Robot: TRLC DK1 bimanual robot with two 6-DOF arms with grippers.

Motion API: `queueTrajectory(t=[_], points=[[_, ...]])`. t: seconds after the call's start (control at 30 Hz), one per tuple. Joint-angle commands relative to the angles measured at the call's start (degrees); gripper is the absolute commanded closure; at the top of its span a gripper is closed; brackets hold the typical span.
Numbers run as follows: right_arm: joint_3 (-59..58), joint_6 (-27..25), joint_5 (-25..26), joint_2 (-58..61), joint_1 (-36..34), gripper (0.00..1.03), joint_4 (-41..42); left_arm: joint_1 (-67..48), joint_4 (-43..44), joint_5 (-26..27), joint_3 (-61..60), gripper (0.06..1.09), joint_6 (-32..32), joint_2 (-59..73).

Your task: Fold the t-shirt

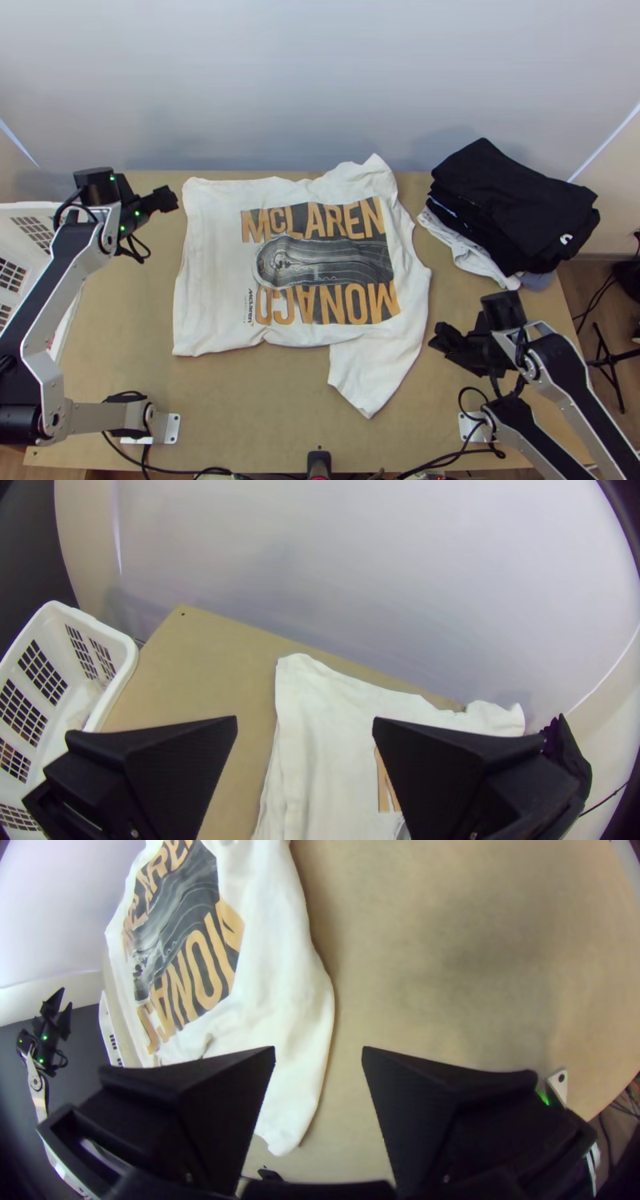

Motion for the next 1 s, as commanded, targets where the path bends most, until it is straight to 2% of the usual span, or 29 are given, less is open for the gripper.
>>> queueTrajectory(t=[0.0, 0.1, 0.37, 0.53, 0.7, 0.77, 0.93, 0.97], points=[[-6.92, -2.63, -0.65, -0.68, 1.34, 0.51, 6.12, -0.43, -0.25, -0.29, -3.27, 0.10, -0.17, -4.06], [-7.71, -2.27, -0.65, 2.57, 2.75, 0.50, 9.28, -0.34, -1.04, -0.38, -4.41, 0.10, 0.27, -5.47], [-6.31, -3.42, -1.70, 14.44, 2.92, 0.38, 17.63, 0.27, -5.43, -0.38, -6.96, 0.10, 4.22, -9.07], [-6.31, -3.33, -1.70, 17.60, 4.42, 0.38, 22.55, 1.24, -8.25, -0.29, -8.02, 0.10, 6.86, -10.48], [-6.66, -2.80, -1.70, 18.83, 6.97, 0.40, 23.70, 2.03, -14.22, -0.29, -8.54, 0.10, 13.01, -11.44], [-6.74, -3.15, -1.61, 18.74, 7.06, 0.47, 23.70, 2.30, -16.68, -0.29, -8.46, 0.11, 14.77, -12.15], [-7.18, -3.68, -1.61, 18.74, 7.06, 0.48, 23.87, 2.47, -24.68, 0.15, -9.86, 0.11, 19.69, -13.90], [-7.10, -3.94, -1.53, 18.57, 7.06, 0.55, 23.87, 2.56, -26.53, 0.15, -10.48, 0.11, 21.36, -14.43]])
